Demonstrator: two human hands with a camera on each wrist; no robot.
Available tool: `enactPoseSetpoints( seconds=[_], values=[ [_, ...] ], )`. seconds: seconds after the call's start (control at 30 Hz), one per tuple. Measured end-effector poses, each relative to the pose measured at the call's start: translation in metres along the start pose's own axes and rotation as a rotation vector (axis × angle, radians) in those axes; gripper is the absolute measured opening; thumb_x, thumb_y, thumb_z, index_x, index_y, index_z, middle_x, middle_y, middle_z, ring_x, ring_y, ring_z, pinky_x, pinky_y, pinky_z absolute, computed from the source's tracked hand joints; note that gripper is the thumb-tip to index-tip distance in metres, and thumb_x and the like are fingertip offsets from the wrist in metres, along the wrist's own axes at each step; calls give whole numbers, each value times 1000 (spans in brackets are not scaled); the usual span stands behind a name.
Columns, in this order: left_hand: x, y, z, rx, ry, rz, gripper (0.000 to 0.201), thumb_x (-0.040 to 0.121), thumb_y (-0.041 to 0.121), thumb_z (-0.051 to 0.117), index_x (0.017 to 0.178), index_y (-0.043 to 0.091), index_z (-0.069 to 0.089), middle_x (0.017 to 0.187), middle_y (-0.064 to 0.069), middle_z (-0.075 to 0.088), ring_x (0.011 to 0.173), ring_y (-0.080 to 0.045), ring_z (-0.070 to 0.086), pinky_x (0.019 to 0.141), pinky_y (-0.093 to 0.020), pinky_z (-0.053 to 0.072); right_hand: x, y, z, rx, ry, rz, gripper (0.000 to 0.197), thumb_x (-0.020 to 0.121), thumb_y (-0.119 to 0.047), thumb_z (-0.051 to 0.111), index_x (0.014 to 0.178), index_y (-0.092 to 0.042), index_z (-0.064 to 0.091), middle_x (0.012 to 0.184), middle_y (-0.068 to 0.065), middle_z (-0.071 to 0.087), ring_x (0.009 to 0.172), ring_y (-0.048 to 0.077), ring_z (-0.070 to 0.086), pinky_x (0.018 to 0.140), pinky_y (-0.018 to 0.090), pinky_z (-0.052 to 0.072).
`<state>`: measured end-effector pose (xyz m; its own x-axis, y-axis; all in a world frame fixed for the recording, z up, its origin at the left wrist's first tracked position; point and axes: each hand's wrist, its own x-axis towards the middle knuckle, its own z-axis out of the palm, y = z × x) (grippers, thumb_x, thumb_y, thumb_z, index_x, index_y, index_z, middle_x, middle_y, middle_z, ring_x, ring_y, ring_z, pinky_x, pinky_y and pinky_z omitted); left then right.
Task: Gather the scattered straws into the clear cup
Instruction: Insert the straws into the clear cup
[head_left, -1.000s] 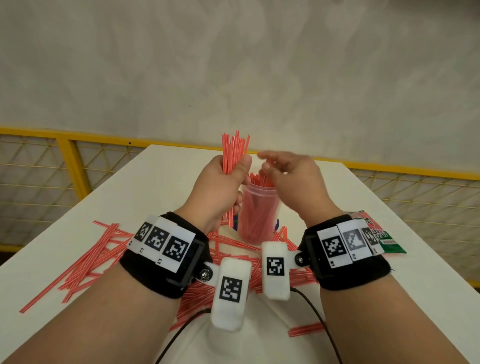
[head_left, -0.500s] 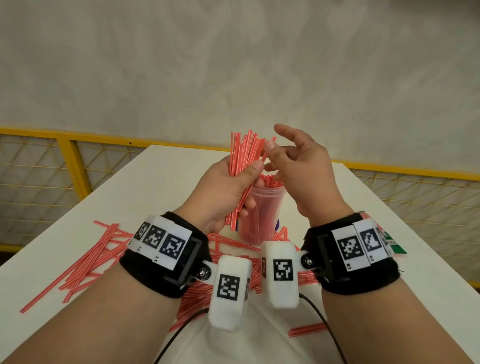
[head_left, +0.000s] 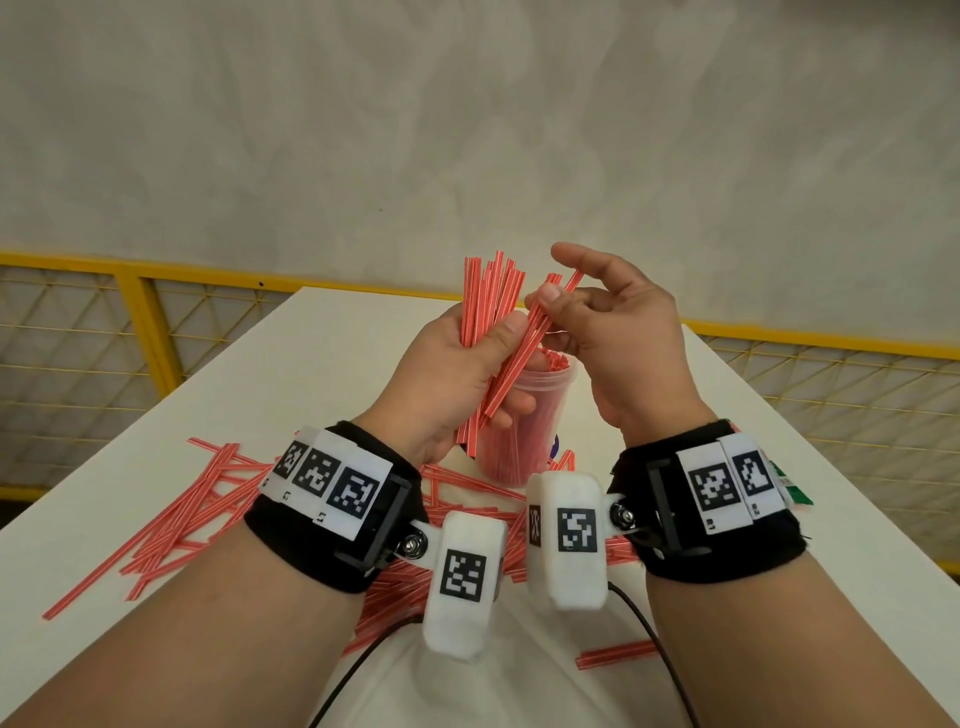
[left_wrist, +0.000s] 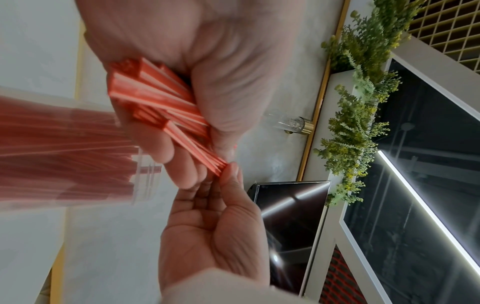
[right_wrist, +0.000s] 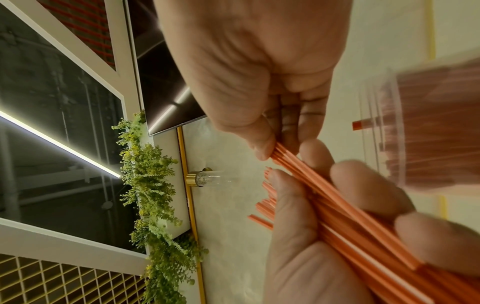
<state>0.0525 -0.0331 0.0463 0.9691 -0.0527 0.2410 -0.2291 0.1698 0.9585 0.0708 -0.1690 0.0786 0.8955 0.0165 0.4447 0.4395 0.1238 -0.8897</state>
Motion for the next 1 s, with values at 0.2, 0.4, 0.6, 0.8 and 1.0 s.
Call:
enactPoseSetpoints(
  seconds=[0.2,0.4,0.6,0.8,1.0],
  values=[
    [0,1,-1,131,48,65,13,95,38,58,104,29,58,81,-2,74,46,-14,60,39,-24,44,-1,-1,-2,36,-28,32,23,88,-1,65,104,-17,66,69,6,71,73,17,71,62,28,56],
    [-1,3,0,211,77,145,17,94,39,60,106,28,57,79,3,74,49,-16,65,41,-25,48,-2,-2,1,40,-31,4,22,84,1,69,102,-13,69,73,13,67,72,20,68,64,31,57],
    [3,2,-5,190,223,89,6,98,35,54,96,29,52,82,0,70,50,-18,66,42,-24,48,7,-7,-8,183,217,-158,22,85,4,66,99,-12,66,67,0,69,69,19,70,66,31,57],
    [6,-2,-9,234,251,34,8,99,35,52,95,28,53,83,1,71,42,-8,54,39,-21,41,10,4,-15,-55,319,-359,26,86,3,64,101,-19,67,77,1,69,73,20,70,75,39,59],
    [5,-2,-8,259,252,35,10,98,36,52,93,27,54,76,3,69,41,-7,51,39,-22,41,10,28,-12,-646,29,-151,18,87,-16,67,101,-27,73,88,-2,72,87,16,68,82,33,53]
  ],
)
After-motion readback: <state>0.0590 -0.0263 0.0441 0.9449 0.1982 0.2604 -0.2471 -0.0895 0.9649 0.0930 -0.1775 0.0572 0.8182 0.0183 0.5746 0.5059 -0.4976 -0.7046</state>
